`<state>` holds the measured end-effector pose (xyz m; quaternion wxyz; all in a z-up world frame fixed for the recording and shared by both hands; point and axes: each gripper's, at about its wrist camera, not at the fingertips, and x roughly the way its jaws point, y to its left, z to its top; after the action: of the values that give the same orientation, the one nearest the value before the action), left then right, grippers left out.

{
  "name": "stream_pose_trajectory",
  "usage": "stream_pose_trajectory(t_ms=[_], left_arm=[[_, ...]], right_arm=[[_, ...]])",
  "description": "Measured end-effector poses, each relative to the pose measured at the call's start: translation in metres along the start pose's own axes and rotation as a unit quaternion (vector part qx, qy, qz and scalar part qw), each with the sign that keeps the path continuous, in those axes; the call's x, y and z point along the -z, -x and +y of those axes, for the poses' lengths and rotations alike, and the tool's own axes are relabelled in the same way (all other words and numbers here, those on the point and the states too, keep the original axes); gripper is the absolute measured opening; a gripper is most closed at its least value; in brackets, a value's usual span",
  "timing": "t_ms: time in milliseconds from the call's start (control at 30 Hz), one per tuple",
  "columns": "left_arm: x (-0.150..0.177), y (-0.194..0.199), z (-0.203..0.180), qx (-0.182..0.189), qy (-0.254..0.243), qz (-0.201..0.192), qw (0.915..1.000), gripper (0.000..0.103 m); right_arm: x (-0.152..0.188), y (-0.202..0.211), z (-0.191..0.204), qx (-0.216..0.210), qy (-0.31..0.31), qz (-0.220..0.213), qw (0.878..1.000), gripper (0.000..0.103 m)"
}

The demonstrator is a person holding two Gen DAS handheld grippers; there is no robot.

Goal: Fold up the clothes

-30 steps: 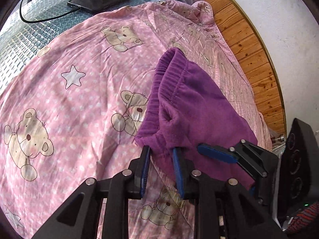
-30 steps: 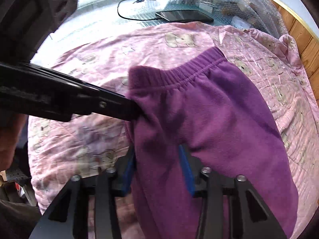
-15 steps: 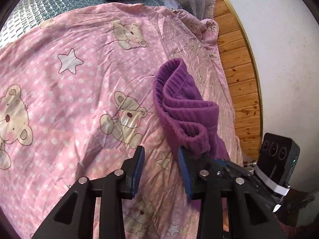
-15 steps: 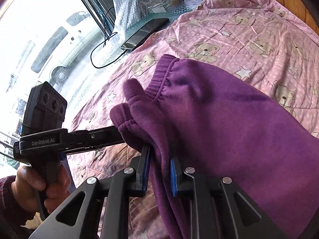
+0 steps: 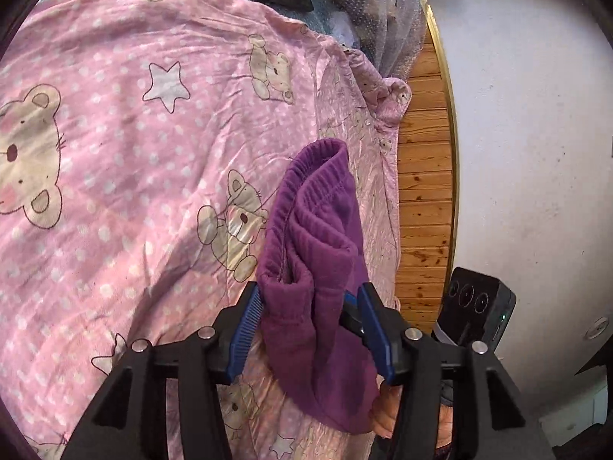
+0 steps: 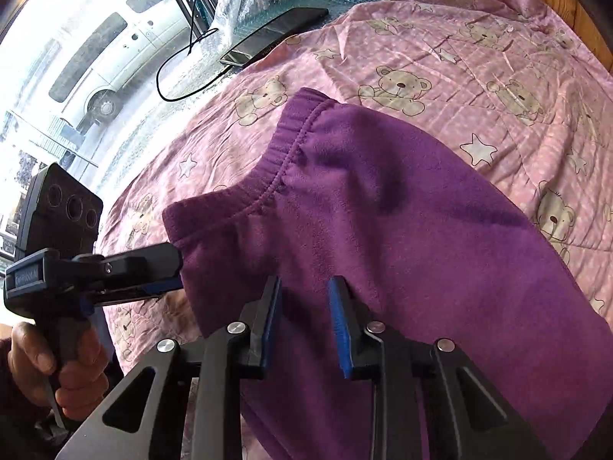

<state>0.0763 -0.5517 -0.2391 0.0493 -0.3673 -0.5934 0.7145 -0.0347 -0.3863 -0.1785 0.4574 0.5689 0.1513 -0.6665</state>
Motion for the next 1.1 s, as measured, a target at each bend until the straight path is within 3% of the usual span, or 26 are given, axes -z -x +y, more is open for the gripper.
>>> stream_pose_trajectory(t_ms=[33,100,133,233,267,333,400,467,567,633,700,733,767,800,867,967,1033,1100], left_arm=[[0.001,-0.002,0.0,-0.003,-0.003,0.004,1.0,0.053],[0.004,0.0,0.002,0.003,-0.005,0.005,1.0,0.053],[0.004,0.003,0.005,0.006,-0.002,0.001,1.0,0.053],[0.0,0.014,0.013,0.02,0.015,-0.018,0.9995,0.053],[-0.002,0.017,0.016,0.023,0.02,-0.023,0.9993,0.053],[-0.004,0.019,0.018,0.026,0.025,-0.026,0.999,0.053],[-0.004,0.016,0.015,0.024,0.016,-0.018,0.9994,0.053],[-0.003,0.011,0.012,0.02,0.004,-0.009,0.9997,0.053],[0.0,0.003,0.011,0.009,-0.003,-0.001,1.0,0.053],[-0.001,0.0,0.008,0.004,-0.01,-0.004,0.9999,0.053],[-0.003,-0.005,0.002,-0.013,-0.027,-0.007,0.9995,0.053],[-0.002,-0.006,-0.004,-0.036,-0.047,-0.008,0.9982,0.027],[-0.003,-0.004,-0.011,-0.075,-0.067,-0.011,0.9948,0.013],[-0.005,0.002,-0.014,-0.105,-0.072,-0.02,0.9917,0.01],[-0.009,0.015,-0.006,-0.144,-0.065,-0.037,0.9867,0.009],[-0.008,0.015,-0.001,-0.164,-0.075,-0.035,0.983,0.009],[-0.009,0.016,-0.005,-0.175,-0.075,-0.033,0.9811,0.011],[-0.01,0.02,-0.007,-0.188,-0.075,-0.024,0.979,0.017]], right_arm=[[0.0,0.006,0.001,-0.013,-0.003,-0.009,1.0,0.027],[0.0,0.022,0.011,-0.052,0.002,-0.032,0.998,0.044],[0.002,0.026,0.018,-0.06,0.015,-0.036,0.997,0.046],[0.011,0.01,0.044,-0.041,0.081,-0.005,0.996,0.048],[0.014,0.0,0.05,-0.023,0.103,0.007,0.994,0.047],[0.018,-0.011,0.047,0.01,0.106,0.014,0.994,0.022],[0.013,-0.003,0.03,-0.02,0.049,-0.003,0.999,0.011],[0.009,0.009,0.014,-0.023,0.006,-0.023,0.999,0.009],[0.004,0.016,-0.01,-0.059,-0.053,-0.027,0.996,0.008],[0.006,0.021,-0.013,-0.065,-0.059,-0.027,0.996,0.007],[0.007,0.026,-0.011,-0.085,-0.059,-0.032,0.994,0.006],[0.01,0.031,-0.008,-0.096,-0.053,-0.034,0.993,0.006],[0.013,0.036,-0.002,-0.111,-0.042,-0.032,0.992,0.005],[0.015,0.039,0.008,-0.118,-0.03,-0.029,0.992,0.005],[0.019,0.029,0.03,-0.114,0.006,-0.008,0.993,0.005],[0.03,-0.005,0.054,-0.089,0.051,0.031,0.994,0.007],[0.038,-0.021,0.06,-0.079,0.06,0.046,0.994,0.014],[0.041,-0.014,0.06,-0.091,0.054,0.033,0.994,0.031]])
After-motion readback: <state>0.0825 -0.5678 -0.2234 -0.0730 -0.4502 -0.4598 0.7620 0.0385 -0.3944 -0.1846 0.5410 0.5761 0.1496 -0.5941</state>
